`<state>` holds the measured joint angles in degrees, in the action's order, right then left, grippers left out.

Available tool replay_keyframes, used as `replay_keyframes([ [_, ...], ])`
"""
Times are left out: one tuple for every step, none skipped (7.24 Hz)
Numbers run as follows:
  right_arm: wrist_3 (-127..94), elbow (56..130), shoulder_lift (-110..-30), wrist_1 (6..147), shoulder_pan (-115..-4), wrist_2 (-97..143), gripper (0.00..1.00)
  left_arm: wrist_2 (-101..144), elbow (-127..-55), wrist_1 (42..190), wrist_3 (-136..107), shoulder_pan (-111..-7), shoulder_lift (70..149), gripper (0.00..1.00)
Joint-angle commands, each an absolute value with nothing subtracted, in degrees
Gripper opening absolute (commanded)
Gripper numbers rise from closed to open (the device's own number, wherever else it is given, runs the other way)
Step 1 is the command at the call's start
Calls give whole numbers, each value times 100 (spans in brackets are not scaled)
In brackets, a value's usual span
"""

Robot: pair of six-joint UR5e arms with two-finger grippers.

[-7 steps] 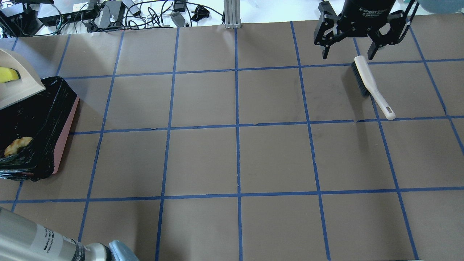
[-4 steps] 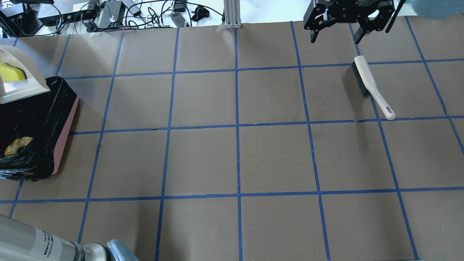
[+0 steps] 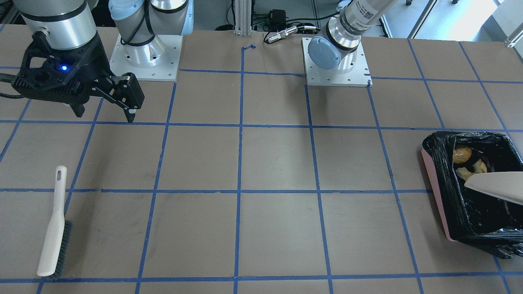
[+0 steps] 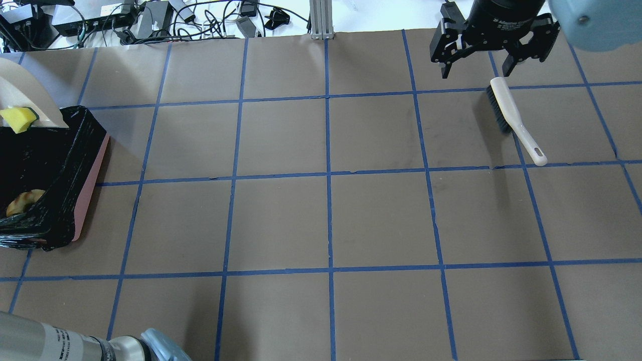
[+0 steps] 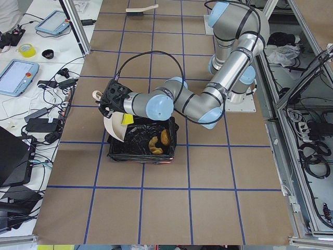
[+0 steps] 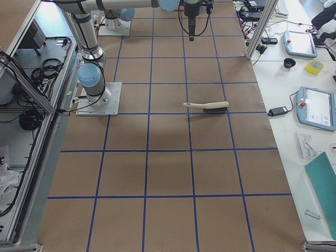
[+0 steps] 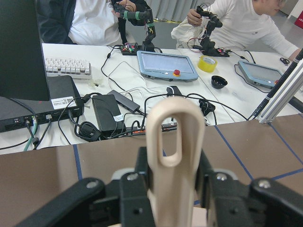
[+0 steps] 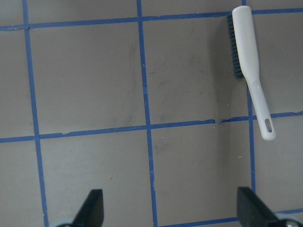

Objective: Sweep and dump trash into bin
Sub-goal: 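Hold the dustpan tipped over the bin with the left gripper to empty it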

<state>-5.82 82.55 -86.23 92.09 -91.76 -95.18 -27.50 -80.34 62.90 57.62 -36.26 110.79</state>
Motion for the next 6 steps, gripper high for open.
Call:
replay_keyframes([
  [-615,8235,-8727,9185,-9184,-9607,100,-2655,-8174,6293,6097,-3551,10908,0],
  [-615,8270,-8788,9158,-9185,-9511,100,-2654,-8209,6302,6126,-3490,10872,0],
  [-615,8271,-8806,9158,-9176,-9510,100,-2637,-8261,6302,6361,-3402,10829,0],
  [-615,8271,-8841,9176,-9184,-9492,100,-2419,-8601,6302,6685,-3245,10785,0],
  [-615,8279,-8850,9158,-9185,-9492,100,-2400,-8865,6302,6958,-3147,10645,0],
  [-607,8271,-8851,9184,-9176,-9483,100,-2399,-8929,6302,7013,-3146,10504,0],
])
